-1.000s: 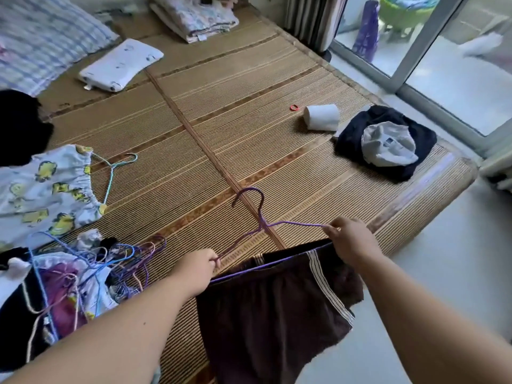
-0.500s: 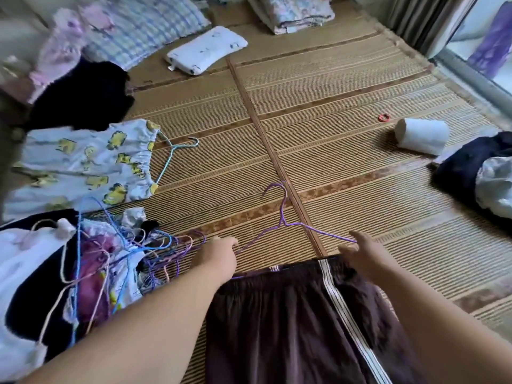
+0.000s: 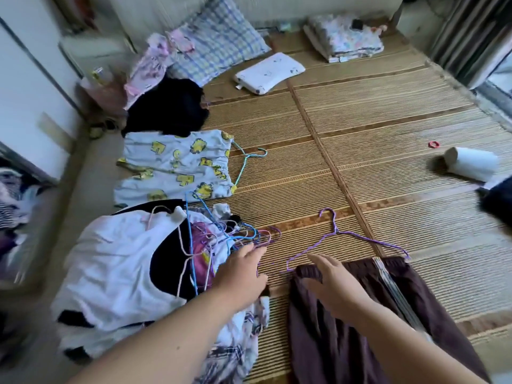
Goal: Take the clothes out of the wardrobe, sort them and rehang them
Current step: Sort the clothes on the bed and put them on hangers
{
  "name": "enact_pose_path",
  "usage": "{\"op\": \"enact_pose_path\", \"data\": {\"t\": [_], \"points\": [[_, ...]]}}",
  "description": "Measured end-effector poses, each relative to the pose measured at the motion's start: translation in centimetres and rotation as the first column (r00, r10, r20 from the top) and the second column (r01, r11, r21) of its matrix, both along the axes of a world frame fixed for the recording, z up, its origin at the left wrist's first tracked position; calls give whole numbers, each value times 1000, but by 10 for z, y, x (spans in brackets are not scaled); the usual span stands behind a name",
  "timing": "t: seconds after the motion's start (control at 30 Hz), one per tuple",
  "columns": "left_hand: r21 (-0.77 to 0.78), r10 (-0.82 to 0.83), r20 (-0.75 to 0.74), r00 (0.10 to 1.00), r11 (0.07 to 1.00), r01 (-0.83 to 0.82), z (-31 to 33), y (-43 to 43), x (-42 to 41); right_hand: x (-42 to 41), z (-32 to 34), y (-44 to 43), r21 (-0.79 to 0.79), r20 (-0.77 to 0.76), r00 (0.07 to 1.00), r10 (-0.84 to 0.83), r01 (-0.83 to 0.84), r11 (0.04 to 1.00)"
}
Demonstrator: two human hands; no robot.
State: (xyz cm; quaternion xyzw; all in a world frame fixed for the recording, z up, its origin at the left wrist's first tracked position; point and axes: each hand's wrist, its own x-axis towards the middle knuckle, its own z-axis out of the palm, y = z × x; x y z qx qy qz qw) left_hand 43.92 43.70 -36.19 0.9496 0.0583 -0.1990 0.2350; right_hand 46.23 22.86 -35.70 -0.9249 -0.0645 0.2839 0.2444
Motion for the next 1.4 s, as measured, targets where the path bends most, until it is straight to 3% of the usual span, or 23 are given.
{"op": "enact_pose_path", "data": {"t": [0.2,0.43,0.53,0.87,0.97,1.07,1.2,1.4], "points": [[10,8,23,1000,1000,-8,4,148,-50,-29,11,145,22,62,996,57,-58,998],[12,17,-76,997,1000,-17,-24,297,-57,-44,-43,288,58,-68,992,-109,113,992],[20,27,-131,991,999,-25,-42,329,-47,-47,-69,320,30,-124,974,-187,192,981],[-64,-2,-178,984,998,-10,-67,361,-38,-40,-110,357,-241,-60,960,-273,251,937],[-49,-35,-121,992,998,29,-53,366,-35,-40,-96,359,-139,-50,907,-418,408,902],[9,-68,-68,995,998,69,-31,366,-31,-44,-66,356,73,-70,831,-552,556,828],[34,-120,15,993,992,119,10,356,-24,-48,-11,350,366,-190,719,-669,684,631],[30,-73,309,948,997,67,102,357,-5,-42,91,349,480,-47,854,-519,475,738]]}}
